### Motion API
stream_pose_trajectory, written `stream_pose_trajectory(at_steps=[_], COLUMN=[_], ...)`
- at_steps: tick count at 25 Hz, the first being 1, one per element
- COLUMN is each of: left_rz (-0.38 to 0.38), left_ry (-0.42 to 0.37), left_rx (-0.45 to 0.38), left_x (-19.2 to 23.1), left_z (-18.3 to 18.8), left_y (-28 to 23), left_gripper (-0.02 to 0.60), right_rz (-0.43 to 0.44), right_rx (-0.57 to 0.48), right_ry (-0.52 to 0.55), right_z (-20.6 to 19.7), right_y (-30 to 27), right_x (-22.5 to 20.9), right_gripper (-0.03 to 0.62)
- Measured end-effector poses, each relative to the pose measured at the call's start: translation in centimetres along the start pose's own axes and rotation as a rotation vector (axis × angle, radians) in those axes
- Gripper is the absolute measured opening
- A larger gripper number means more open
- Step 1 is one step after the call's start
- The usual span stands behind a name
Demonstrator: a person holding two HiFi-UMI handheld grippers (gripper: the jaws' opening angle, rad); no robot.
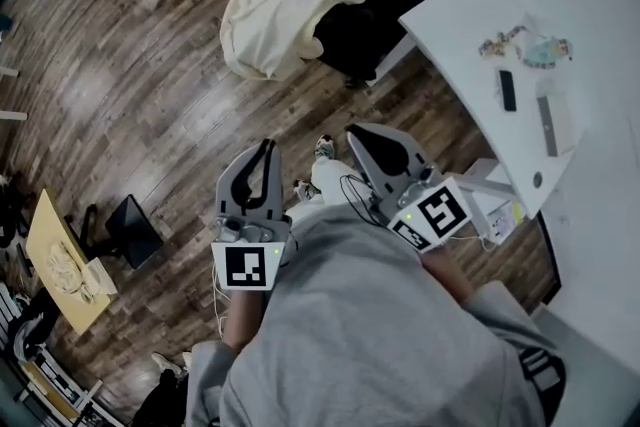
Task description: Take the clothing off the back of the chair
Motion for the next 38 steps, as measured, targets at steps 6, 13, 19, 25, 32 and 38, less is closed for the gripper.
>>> stream_pose_trajectory(at_steps=[6, 13, 19, 25, 32, 38], left_rz=[0.016, 0.034, 0.037, 0.033, 0.046, 0.052], left_ry=[0.0, 0.0, -0.008, -0.014, -0.032, -0.027], left_rx=[0.014, 0.051, 0.057, 0.068, 0.062, 0.082], left_x=[1.3, 3.5, 5.6, 7.1, 7.8, 8.9], left_z=[-0.1, -0.2, -0.5, -0.7, -0.6, -0.8], left_y=[-1.7, -3.9, -6.6, -9.2, -11.4, -12.3], left_gripper=[0.046, 0.046, 0.046, 0.046, 0.046, 0.046], right_rz=[0.016, 0.049, 0.065, 0.08, 0.103, 0.086], right_rx=[0.008, 0.043, 0.037, 0.039, 0.037, 0.036], right_ry=[-0.008, -0.005, -0.005, -0.001, 0.008, 0.017], right_z=[0.3, 0.8, 1.7, 2.2, 2.5, 3.0], right_y=[-2.1, -6.3, -9.6, -12.0, -13.6, -13.8], right_x=[-1.3, -3.5, -5.4, -7.2, -9.1, -9.9], right_gripper=[0.035, 0.035, 0.035, 0.035, 0.035, 0.035])
Point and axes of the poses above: the fingertips, and each gripper's own axes: y backward along the fingers, x to its left, z out of its top, the point moved 8 cm from there along y, backward along the fingers, and after that the axes turned 12 degrees about -z, right-handed, at the moved point
